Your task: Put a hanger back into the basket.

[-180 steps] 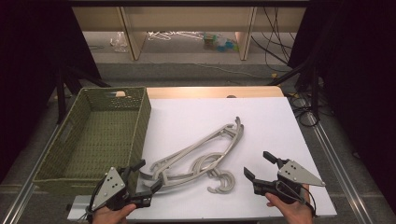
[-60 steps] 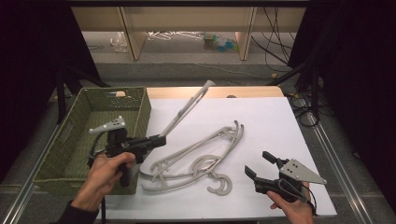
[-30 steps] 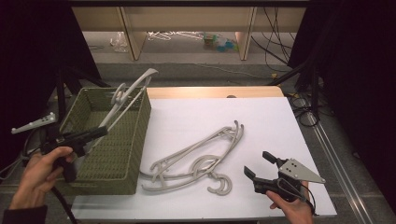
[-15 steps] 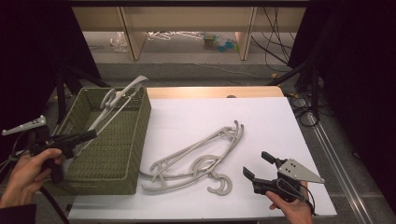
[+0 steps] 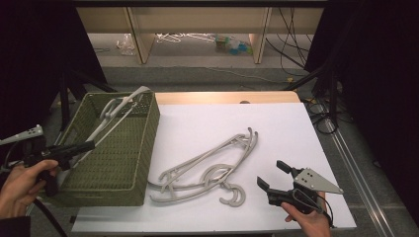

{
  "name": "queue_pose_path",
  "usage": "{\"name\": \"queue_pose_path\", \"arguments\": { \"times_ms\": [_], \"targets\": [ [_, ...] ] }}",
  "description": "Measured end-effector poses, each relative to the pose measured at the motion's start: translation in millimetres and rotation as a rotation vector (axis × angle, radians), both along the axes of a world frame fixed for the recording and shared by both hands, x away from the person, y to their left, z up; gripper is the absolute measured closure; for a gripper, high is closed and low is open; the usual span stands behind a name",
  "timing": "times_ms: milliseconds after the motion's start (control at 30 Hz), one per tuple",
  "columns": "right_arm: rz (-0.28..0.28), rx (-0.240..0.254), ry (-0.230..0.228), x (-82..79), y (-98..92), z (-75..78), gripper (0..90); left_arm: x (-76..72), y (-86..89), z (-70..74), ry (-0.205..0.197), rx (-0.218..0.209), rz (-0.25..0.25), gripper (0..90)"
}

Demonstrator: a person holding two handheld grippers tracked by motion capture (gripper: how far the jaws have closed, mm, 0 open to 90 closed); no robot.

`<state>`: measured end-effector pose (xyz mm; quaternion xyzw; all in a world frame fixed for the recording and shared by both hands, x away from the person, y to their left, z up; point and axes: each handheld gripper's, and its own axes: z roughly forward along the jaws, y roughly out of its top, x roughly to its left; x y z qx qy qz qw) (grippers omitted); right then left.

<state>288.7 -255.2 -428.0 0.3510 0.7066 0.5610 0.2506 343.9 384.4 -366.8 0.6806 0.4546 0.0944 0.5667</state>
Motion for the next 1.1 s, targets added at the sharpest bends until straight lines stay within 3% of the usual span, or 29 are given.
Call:
{"name": "queue_pose_path", "arguments": {
  "times_ms": [200, 300, 400, 567, 633, 700, 900, 967, 1100],
  "targets": [
    [0.000, 0.001, 0.001, 0.3, 0.2, -0.2, 15.8, 1.4, 4.1, -4.4, 0.022, 0.028, -0.008, 81.1],
    [-0.003, 0.000, 0.002, 0.2, 0.5, -0.3, 15.8, 4.1, 4.1, -4.4, 0.041, 0.063, -0.018, 81.0],
    [-0.003, 0.000, 0.001, 0.2, 0.6, -0.3, 15.8, 6.0, 4.8, -4.5, 0.051, 0.064, -0.022, 80.9],
    [0.003, 0.007, -0.003, 1.6, 1.2, -1.5, 15.9, 8.8, 4.1, -0.1, 0.060, 0.120, -0.028, 80.9],
    [0.001, 0.010, -0.012, 2.0, 1.9, -1.9, 15.9, 10.9, 6.6, -0.3, 0.075, 0.111, -0.016, 80.8],
    [0.002, 0.008, -0.005, 1.8, 1.9, -1.9, 15.9, 12.1, 8.9, 0.6, 0.079, 0.129, -0.008, 80.8],
    [-0.001, -0.003, 0.009, 2.0, 2.6, -2.4, 15.9, 14.1, 9.4, 5.0, 0.065, 0.135, -0.012, 81.0],
    [0.001, -0.002, 0.010, 2.4, 3.3, -3.1, 15.9, 15.7, 8.7, 7.3, 0.064, 0.157, 0.006, 81.0],
    [0.001, -0.004, 0.010, 2.4, 2.5, -2.9, 15.9, 22.0, 7.6, -0.2, 0.077, 0.148, 0.008, 80.8]
  ]
}}
